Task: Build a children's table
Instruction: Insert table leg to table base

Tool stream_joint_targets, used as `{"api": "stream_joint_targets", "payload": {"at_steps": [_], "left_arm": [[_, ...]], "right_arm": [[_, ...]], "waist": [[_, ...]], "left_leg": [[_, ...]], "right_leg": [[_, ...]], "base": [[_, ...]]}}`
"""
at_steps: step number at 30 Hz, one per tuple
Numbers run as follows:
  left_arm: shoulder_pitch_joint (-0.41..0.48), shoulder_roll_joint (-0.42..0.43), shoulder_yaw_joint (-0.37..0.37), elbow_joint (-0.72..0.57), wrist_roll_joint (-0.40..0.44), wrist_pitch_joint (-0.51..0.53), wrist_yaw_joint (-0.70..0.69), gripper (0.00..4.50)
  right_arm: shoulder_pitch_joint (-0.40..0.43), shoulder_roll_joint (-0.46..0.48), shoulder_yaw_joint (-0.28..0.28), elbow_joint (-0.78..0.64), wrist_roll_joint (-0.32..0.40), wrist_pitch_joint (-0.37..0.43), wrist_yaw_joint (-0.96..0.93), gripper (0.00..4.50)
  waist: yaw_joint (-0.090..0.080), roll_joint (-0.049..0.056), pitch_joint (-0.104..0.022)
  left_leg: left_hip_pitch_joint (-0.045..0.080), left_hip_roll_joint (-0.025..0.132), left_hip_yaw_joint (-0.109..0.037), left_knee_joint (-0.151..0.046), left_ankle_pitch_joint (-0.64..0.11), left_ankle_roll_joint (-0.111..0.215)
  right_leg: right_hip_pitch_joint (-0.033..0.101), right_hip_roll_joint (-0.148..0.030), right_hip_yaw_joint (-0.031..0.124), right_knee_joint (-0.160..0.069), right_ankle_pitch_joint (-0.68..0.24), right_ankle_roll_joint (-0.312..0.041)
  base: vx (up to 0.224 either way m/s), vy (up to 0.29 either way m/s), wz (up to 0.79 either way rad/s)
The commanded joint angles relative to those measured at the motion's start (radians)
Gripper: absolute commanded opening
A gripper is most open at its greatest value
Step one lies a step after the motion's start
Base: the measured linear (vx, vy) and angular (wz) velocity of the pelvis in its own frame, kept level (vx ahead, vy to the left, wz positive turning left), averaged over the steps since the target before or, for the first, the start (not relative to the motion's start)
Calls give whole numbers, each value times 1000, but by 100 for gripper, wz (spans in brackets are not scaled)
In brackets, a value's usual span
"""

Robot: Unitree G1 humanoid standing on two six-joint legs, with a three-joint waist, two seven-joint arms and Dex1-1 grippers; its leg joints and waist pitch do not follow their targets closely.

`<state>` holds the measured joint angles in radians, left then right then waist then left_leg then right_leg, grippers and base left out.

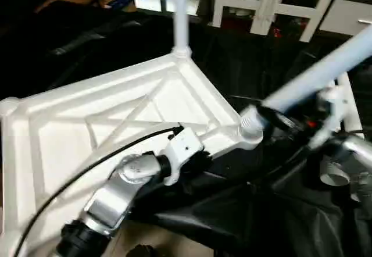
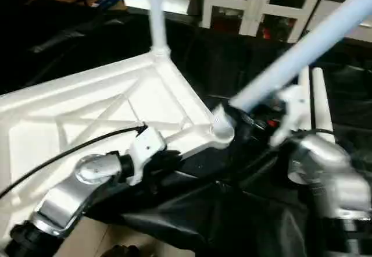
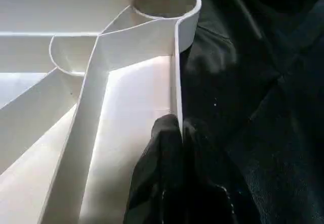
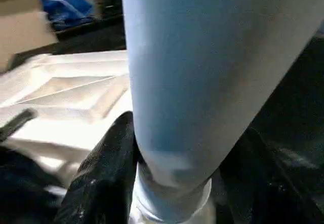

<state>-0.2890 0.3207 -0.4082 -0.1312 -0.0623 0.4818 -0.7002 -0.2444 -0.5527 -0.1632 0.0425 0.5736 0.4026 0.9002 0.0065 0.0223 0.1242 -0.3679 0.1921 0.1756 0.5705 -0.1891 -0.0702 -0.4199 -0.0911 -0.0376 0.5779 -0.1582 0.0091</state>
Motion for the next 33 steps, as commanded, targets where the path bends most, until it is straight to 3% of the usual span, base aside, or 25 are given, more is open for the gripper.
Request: {"api": "stream_joint_targets", "payload": {"at_steps": [1, 8, 11, 17, 19, 24, 33], "left_arm": [[26, 22, -21, 38, 0, -12, -41, 0], [32, 44, -24, 41, -23, -109, -101, 0], [32, 64, -36, 33, -35, -123, -153, 0], [21, 98, -41, 28, -48, -140, -219, 0], [14, 102, -36, 40, -41, -152, -223, 0], [5, 107, -26, 59, -33, -163, -226, 0], [3, 97, -16, 84, -24, -179, -222, 0]], "right_arm": [[10, -25, 4, -2, 2, 8, 37, 187], [-10, -32, 13, 29, -32, -55, 48, 187], [-14, -16, 39, 42, -87, -119, 47, 187], [-9, -71, 142, 80, -196, -187, 117, 186], [-7, -96, 167, 87, -212, -177, 152, 186], [-18, -114, 144, 89, -182, -161, 191, 186], [27, -155, 89, 33, -94, -92, 224, 186]], "waist": [[6, -33, -64], [5, -32, -64], [7, -24, -61], [11, -22, -61], [14, -23, -58], [24, -24, -57], [27, -19, -53]], "left_leg": [[-3, 22, 5, -47, -66, 179], [-1, 22, 5, -50, -91, 158], [-2, 22, 5, -51, -89, 157], [4, 25, 6, -51, -88, 162], [4, 26, 6, -53, -106, 161], [6, 27, 5, -57, -141, 141], [3, 28, 4, -59, -152, 139]], "right_leg": [[53, -31, 26, -52, -177, -258], [50, -31, 25, -56, -232, -247], [47, -32, 25, -56, -223, -249], [49, -30, 26, -51, -184, -271], [49, -29, 26, -54, -195, -272], [49, -32, 28, -57, -234, -263], [49, -32, 28, -60, -234, -266]], "base": [[0, 0, 0], [0, 0, 0], [0, 0, 0], [0, 0, 0], [0, 0, 0], [0, 0, 0], [0, 0, 0]]}}
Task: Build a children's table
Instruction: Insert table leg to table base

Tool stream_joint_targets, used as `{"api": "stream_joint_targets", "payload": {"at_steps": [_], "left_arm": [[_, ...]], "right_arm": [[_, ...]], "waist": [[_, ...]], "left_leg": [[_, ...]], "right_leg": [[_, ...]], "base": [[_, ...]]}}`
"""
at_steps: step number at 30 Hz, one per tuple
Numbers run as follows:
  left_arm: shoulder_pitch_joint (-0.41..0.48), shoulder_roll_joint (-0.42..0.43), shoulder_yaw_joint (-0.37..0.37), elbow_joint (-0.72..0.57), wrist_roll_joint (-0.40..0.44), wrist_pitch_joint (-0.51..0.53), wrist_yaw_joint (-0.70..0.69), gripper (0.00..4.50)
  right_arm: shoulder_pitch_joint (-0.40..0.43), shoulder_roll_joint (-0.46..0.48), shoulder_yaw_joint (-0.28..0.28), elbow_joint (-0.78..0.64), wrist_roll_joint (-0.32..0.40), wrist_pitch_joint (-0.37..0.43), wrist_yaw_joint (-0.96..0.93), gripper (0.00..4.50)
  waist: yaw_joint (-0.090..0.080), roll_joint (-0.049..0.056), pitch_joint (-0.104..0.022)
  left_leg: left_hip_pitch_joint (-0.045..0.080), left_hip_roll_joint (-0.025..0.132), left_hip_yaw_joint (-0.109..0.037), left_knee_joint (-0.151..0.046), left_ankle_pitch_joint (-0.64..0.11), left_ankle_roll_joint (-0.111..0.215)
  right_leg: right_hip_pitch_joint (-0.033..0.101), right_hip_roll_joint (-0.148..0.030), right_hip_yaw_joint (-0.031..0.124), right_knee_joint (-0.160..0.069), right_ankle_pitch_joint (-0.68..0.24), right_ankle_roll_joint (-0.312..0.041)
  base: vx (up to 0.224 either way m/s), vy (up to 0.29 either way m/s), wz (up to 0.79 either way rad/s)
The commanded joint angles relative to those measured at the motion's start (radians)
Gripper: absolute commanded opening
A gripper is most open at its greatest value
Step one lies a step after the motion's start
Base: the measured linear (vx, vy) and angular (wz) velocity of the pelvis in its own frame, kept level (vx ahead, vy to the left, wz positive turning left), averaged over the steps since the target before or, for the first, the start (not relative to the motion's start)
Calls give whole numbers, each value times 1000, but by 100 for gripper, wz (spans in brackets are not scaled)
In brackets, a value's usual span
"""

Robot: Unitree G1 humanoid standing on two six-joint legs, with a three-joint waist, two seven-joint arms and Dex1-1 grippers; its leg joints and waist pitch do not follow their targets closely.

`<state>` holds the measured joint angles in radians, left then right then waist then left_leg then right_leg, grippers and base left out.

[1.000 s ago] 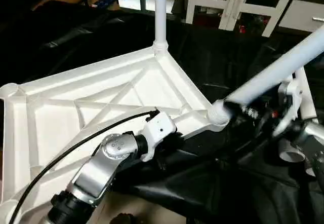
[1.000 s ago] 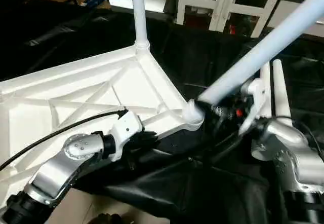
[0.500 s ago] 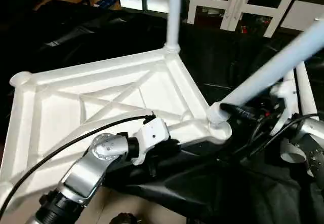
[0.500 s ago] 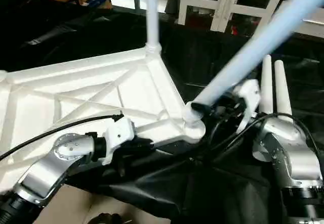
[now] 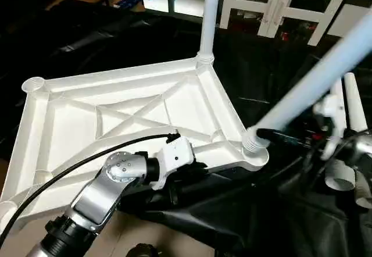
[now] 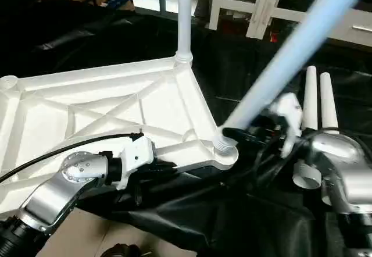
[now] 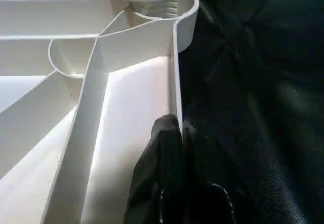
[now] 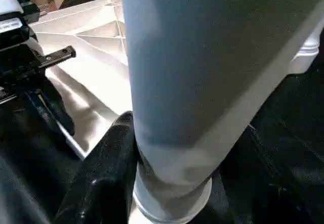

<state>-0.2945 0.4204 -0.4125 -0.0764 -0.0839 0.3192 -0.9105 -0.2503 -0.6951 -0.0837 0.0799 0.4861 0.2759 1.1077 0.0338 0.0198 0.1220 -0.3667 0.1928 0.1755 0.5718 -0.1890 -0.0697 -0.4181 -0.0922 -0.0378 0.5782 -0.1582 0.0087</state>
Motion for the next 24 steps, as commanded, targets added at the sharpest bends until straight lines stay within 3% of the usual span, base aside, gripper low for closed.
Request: {"api": "stream_joint_targets", "payload": {"at_steps": [1, 5, 8, 12, 16, 24], "left_arm": [[9, -3, -12, 29, -3, -17, -12, 0], [7, -8, -14, 31, -2, -17, -13, 0], [5, -10, -14, 34, -2, -22, -15, 0], [7, -11, -14, 31, -4, -22, -19, 0], [9, -10, -15, 29, -4, -21, -21, 0], [9, -8, -18, 27, -3, -19, -30, 0]], "right_arm": [[36, -14, 9, -12, -3, 41, 20, 186], [51, -20, 9, -50, 20, 80, 25, 186], [60, -22, 14, -61, 32, 97, 24, 186], [67, -35, 40, -28, -32, 44, 36, 186], [60, -38, 60, -10, -71, 13, 35, 186], [38, -52, 178, -14, -154, -38, 94, 186]], "waist": [[-1, -17, -50], [-1, -18, -48], [-1, -17, -49], [0, -17, -49], [-2, -18, -45], [-3, -18, -43]], "left_leg": [[2, 27, 4, -61, -162, 136], [4, 27, 2, -66, -196, 114], [2, 28, 1, -67, -192, 112], [1, 28, 3, -66, -178, 116], [0, 28, 1, -70, -209, 107], [0, 30, 0, -73, -222, 101]], "right_leg": [[46, -31, 28, -63, -248, -262], [43, -33, 29, -71, -310, -240], [44, -32, 29, -69, -308, -236], [43, -33, 29, -68, -289, -239], [41, -34, 29, -74, -344, -224], [38, -35, 30, -77, -378, -210]], "base": [[0, 0, 0], [0, 0, 0], [0, 0, 0], [0, 0, 0], [0, 0, 0], [0, 0, 0]]}}
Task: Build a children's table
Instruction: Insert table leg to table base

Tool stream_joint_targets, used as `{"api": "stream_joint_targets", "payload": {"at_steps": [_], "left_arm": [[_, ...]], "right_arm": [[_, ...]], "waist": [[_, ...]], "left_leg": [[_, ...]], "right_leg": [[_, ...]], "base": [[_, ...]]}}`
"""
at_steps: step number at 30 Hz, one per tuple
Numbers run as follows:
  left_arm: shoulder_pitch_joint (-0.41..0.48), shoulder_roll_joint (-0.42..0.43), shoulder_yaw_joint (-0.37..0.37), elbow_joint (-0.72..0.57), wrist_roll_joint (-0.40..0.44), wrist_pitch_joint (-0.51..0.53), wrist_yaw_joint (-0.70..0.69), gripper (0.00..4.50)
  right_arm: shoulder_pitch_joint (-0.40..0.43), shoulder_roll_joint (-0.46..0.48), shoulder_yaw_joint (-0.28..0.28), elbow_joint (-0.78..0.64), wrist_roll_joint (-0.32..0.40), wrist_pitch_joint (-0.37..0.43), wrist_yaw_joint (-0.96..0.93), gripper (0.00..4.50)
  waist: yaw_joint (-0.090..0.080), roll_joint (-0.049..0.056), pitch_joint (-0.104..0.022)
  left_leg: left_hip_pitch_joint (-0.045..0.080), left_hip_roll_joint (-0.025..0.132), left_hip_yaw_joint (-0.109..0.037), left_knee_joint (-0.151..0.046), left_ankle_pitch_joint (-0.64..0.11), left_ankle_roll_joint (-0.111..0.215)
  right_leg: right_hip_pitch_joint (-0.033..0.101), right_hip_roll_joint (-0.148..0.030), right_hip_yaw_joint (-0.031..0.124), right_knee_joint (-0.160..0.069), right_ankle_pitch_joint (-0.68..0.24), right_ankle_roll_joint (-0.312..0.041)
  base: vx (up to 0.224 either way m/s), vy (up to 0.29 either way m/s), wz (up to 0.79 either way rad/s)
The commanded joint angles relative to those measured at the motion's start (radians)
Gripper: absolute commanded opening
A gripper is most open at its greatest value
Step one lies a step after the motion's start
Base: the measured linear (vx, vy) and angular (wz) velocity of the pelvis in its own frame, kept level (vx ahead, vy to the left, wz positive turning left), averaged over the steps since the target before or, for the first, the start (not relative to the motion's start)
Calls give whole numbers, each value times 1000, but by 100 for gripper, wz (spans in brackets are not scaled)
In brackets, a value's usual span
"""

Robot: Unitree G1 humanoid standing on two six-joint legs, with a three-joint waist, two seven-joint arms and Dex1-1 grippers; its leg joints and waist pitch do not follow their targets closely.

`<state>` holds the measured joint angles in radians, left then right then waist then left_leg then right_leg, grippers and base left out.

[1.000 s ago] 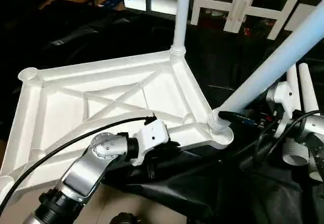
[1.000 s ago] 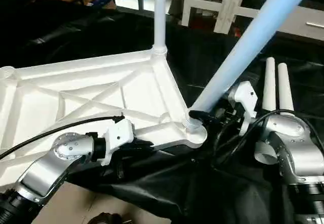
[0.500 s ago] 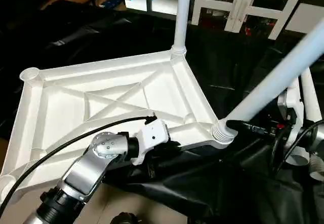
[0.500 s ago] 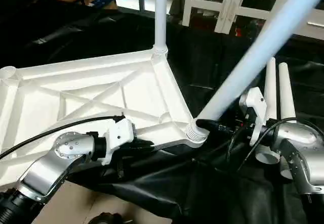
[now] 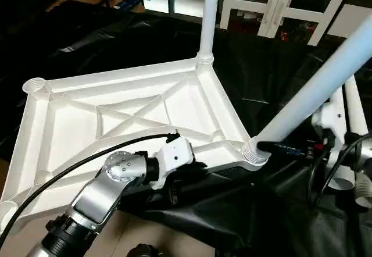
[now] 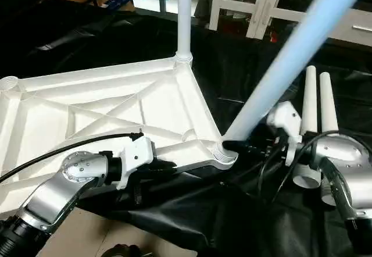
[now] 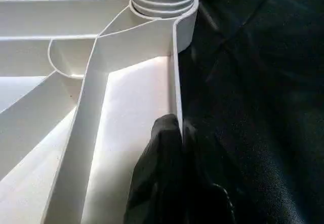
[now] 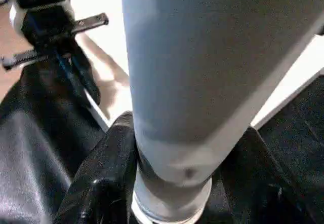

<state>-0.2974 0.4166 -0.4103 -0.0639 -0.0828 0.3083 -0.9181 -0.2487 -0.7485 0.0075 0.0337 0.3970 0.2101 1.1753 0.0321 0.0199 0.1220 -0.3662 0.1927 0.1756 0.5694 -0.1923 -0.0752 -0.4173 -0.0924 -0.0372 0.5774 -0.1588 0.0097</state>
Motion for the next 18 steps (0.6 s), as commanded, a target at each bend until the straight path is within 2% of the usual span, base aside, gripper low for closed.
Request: {"api": "stream_joint_targets", "payload": {"at_steps": [1, 7, 12, 16, 18], "left_arm": [[12, -3, -21, 13, -4, -7, -23, 0], [14, 1, -24, 9, -5, -4, -28, 0], [16, 1, -28, 4, -4, -1, -30, 0], [19, 1, -26, 0, -4, 2, -29, 0], [24, 2, -24, -5, -5, 3, -27, 0]], "right_arm": [[27, 10, 92, 37, -67, 24, 27, 186], [-32, 55, 100, 77, -62, 25, 11, 186], [-75, 104, 77, 155, -69, 3, -45, 186], [-56, 100, 59, 185, -80, -16, -51, 186], [-8, 79, 45, 178, -79, -24, -40, 186]], "waist": [[-2, -19, -44], [-5, -17, -44], [-13, -21, -39], [-19, -22, -35], [-19, -21, -34]], "left_leg": [[0, 30, -1, -71, -222, 105], [-1, 30, -2, -73, -230, 100], [-1, 29, -3, -77, -271, 81], [0, 30, -6, -81, -306, 72], [2, 32, -5, -82, -317, 70]], "right_leg": [[37, -35, 30, -76, -378, -210], [37, -35, 29, -75, -370, -220], [33, -35, 28, -81, -428, -207], [30, -36, 30, -86, -469, -191], [27, -36, 31, -89, -475, -186]], "base": [[0, 0, 0], [0, 0, 0], [0, 0, 0], [0, 0, 0], [0, 0, 0]]}}
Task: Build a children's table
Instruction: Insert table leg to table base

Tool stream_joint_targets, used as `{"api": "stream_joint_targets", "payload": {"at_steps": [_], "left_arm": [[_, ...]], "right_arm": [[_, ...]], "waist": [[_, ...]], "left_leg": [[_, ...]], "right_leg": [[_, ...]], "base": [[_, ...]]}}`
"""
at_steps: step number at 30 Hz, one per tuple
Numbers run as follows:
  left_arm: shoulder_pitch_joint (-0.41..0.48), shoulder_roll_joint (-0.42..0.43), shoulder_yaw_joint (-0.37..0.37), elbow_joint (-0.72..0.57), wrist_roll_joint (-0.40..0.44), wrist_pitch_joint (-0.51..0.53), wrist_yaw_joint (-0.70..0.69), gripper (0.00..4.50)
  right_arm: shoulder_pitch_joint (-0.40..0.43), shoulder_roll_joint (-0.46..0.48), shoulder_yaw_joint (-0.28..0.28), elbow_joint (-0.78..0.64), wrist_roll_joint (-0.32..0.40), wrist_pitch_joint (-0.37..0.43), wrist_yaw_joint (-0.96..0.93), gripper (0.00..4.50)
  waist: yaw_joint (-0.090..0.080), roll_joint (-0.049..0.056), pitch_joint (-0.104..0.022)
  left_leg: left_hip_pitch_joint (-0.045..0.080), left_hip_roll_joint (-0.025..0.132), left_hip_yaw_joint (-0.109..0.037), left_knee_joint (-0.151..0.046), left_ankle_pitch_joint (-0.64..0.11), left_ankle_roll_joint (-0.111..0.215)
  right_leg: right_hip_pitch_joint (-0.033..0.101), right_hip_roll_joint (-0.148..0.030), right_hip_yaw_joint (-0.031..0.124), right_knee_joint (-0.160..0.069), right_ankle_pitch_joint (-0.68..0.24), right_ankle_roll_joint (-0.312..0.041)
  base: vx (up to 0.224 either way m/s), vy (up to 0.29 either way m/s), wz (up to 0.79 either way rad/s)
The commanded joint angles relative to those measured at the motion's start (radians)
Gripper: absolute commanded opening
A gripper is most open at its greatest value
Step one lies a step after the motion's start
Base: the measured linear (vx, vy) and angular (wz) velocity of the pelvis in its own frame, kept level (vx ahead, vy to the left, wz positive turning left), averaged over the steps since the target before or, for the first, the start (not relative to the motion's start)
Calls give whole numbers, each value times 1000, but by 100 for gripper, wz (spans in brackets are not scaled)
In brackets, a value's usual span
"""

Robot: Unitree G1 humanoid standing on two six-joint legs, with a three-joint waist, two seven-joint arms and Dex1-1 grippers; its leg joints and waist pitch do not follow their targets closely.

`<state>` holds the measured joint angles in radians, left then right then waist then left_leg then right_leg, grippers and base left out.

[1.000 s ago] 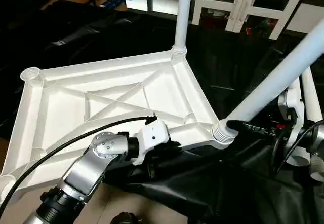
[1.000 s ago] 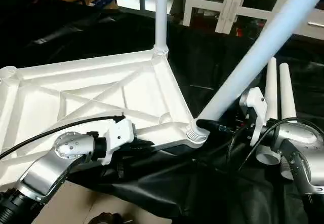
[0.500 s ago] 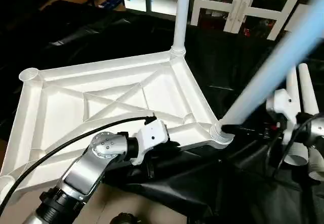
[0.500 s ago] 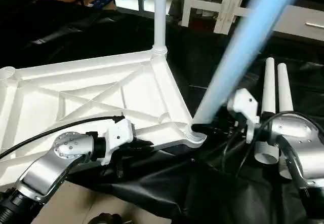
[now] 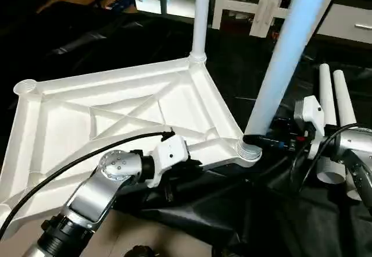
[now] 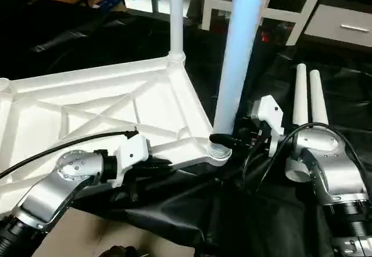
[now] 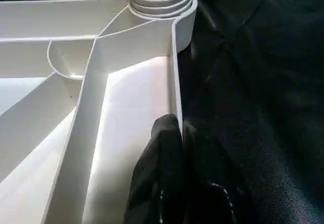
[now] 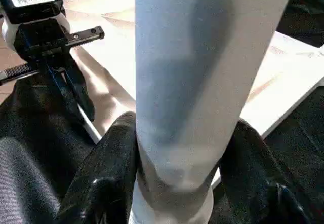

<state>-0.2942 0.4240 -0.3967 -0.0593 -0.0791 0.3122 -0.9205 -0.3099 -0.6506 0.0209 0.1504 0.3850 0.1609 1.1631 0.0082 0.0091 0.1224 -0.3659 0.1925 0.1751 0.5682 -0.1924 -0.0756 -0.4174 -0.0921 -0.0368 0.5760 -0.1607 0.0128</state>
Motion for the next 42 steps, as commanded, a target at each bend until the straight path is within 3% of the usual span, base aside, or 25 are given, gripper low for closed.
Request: {"api": "stream_joint_targets", "payload": {"at_steps": [1, 4, 6, 11, 14, 17, 18, 21, 25, 27, 32, 35, 37, 39, 41, 42], "left_arm": [[23, -4, -37, -14, -9, 1, -23, 0], [27, -3, -36, -17, -8, 1, -23, 0], [29, -2, -36, -18, -7, 1, -26, 0], [27, -1, -37, -16, -7, 1, -30, 0], [23, -2, -40, -12, -8, 0, -36, 0], [19, -9, -44, -8, -5, 2, -34, 0], [20, -10, -44, -9, -2, 6, -30, 0], [24, -10, -44, -11, 0, 11, -24, 0], [34, -4, -43, -17, 0, 19, -20, 0], [35, -4, -42, -18, 0, 24, -18, 0], [36, -12, -34, -20, -3, 52, -4, 0], [31, -38, -21, -18, 2, 107, 43, 0], [12, -106, -3, -1, 35, 196, 162, 0], [4, -135, 3, 6, 48, 232, 208, 0], [-35, -286, 64, 64, 67, 346, 401, 0], [-57, -358, 94, 100, 68, 378, 482, 0]], "right_arm": [[73, -25, 25, 54, -67, 20, -25, 186], [99, -29, 14, 39, -61, 23, -23, 186], [139, -38, -3, 21, -56, 17, -28, 186], [167, -47, -10, 11, -54, 18, -31, 186], [189, -53, 0, -3, -66, 28, -37, 186], [208, -39, 28, -12, -98, 34, -72, 186], [213, -27, 31, -13, -110, 29, -95, 186], [222, -7, 28, -16, -121, 28, -133, 186], [236, 24, 19, -14, -141, 20, -206, 186], [237, 33, 15, -19, -141, 26, -233, 186], [227, 70, -1, -25, -146, 53, -324, 186], [214, 133, -23, -27, -171, 75, -460, 186], [188, 234, -47, -8, -196, 94, -643, 186], [176, 273, -56, 6, -206, 97, -715, 186], [118, 381, -57, 81, -249, 85, -898, 186], [84, 421, -49, 125, -268, 72, -963, 186]], "waist": [[4, -13, -33], [4, -12, -37], [7, -6, -37], [12, -7, -39], [18, -4, -38], [20, -5, -37], [19, -10, -37], [19, -5, -35], [14, -8, -25], [10, -9, -24], [-8, -7, -20], [-16, -9, -20], [-32, -15, -16], [-35, -9, -18], [-43, -9, -20], [-49, -7, -16]], "left_leg": [[1, 32, -5, -82, -322, 70], [-2, 33, -7, -82, -308, 76], [2, 33, -3, -81, -306, 79], [-1, 33, -1, -81, -271, 91], [1, 34, -1, -84, -291, 82], [1, 33, -2, -86, -298, 77], [1, 33, -2, -87, -302, 75], [4, 34, -3, -91, -324, 64], [10, 32, -15, -102, -439, 28], [9, 31, -20, -107, -453, 20], [12, 30, -25, -112, -508, 6], [6, 30, -29, -116, -518, 0], [9, 26, -35, -115, -558, -16], [14, 22, -38, -113, -562, -18], [6, 21, -39, -115, -544, -22], [5, 20, -44, -115, -565, -31]], "right_leg": [[27, -36, 31, -89, -476, -187], [30, -35, 31, -84, -433, -192], [28, -34, 33, -86, -410, -200], [33, -33, 32, -79, -349, -221], [33, -33, 32, -83, -374, -212], [32, -34, 32, -85, -391, -202], [31, -34, 32, -87, -403, -197], [28, -34, 32, -91, -431, -186], [20, -37, 29, -108, -594, -122], [21, -37, 27, -112, -606, -101], [16, -36, 24, -117, -618, -92], [19, -36, 20, -118, -634, -84], [11, -37, 15, -128, -699, -57], [9, -38, 14, -131, -705, -48], [13, -38, 11, -127, -669, -56], [15, -35, 0, -132, -688, -50]], "base": [[0, 0, 0], [0, 0, 0], [0, 0, 0], [0, 0, 0], [0, 0, 0], [0, 0, 0], [0, 0, 0], [0, 0, 0], [0, 0, 0], [0, 0, 0], [0, 0, 0], [0, 0, 0], [0, 0, 0], [0, 0, 0], [0, 0, 0], [-51, 35, -14]]}}
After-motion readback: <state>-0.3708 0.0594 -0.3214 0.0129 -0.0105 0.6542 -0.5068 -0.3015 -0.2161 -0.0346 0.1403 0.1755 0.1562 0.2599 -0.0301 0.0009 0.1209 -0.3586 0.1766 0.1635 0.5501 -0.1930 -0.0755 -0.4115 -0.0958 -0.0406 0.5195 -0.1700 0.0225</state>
